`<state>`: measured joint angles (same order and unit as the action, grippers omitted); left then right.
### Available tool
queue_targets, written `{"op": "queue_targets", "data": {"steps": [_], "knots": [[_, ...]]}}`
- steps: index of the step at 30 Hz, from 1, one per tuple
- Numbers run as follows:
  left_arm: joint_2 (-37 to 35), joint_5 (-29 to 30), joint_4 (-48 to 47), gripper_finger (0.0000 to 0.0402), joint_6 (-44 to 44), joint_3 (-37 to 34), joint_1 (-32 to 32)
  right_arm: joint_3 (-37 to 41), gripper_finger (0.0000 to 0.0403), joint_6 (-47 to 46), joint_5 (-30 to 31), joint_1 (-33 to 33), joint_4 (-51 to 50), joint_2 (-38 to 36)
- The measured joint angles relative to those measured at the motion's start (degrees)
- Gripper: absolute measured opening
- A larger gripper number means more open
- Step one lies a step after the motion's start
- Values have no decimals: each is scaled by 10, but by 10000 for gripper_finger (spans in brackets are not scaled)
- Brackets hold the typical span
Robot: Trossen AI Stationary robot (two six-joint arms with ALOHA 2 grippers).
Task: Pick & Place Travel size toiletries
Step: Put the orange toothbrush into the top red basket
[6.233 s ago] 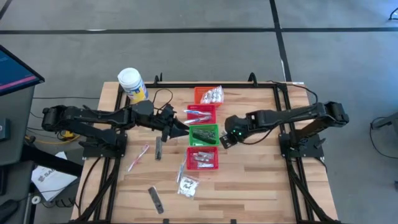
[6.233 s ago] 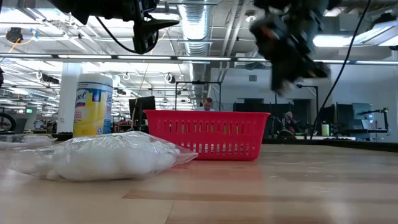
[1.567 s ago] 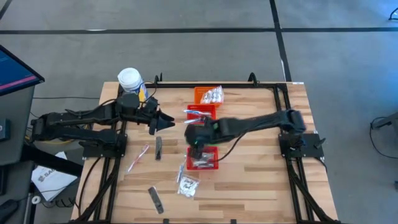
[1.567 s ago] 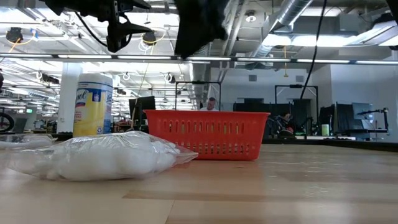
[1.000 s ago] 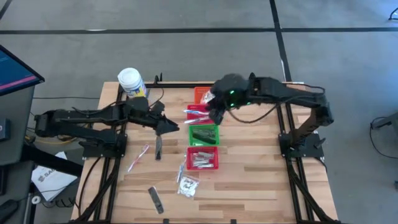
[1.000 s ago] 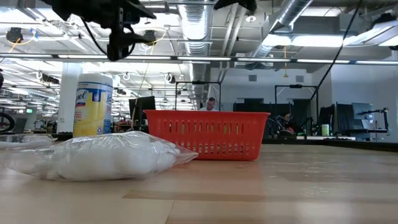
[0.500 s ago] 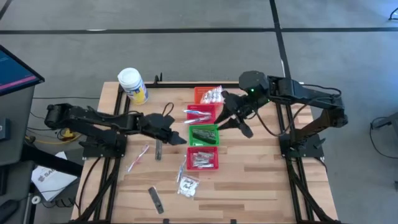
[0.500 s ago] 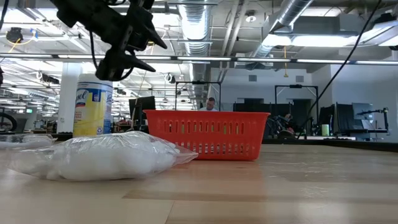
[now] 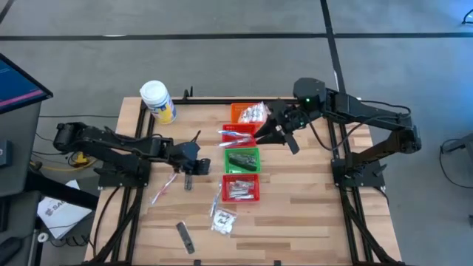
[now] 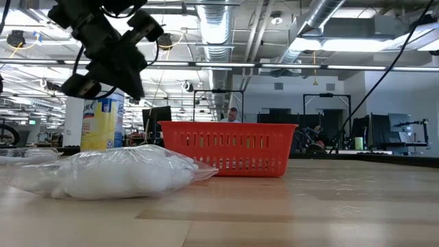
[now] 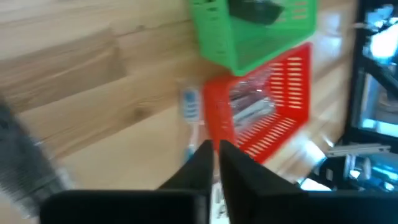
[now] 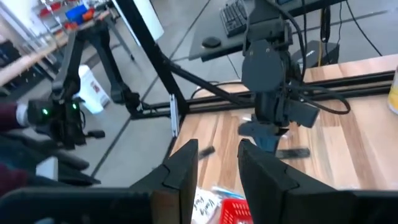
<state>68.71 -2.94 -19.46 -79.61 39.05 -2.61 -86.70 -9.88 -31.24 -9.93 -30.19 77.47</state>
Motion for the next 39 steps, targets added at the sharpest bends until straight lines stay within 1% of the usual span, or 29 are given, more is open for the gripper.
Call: {"op": "queue_targets", "data": {"steps": [4,8,11,13,16,18,22,29,35,39], "knots": [[-1,-6,-5,3,1,1,-1,0,108,-11,1,6,8,0],[-1,-25,-8,1,12,11,-10,0,108,-11,2,17,8,4],[-1,-33,-41,0,13,19,-23,0,108,-12,2,23,8,6],[-1,-45,-81,0,13,29,-34,0,108,-12,2,25,10,5],[-1,-53,-173,0,13,49,-53,0,108,-12,2,24,10,6],[-1,-45,-224,0,14,69,-67,0,108,-12,5,24,12,6],[-1,-20,-285,0,14,98,-89,0,108,-18,16,28,11,6],[-1,-53,-421,0,-1,108,-110,0,108,-18,31,39,11,6],[-17,-59,-496,0,-32,108,-117,0,108,-18,33,43,11,6],[-27,-54,-508,2,-38,108,-117,0,108,-22,33,43,14,6]]}}
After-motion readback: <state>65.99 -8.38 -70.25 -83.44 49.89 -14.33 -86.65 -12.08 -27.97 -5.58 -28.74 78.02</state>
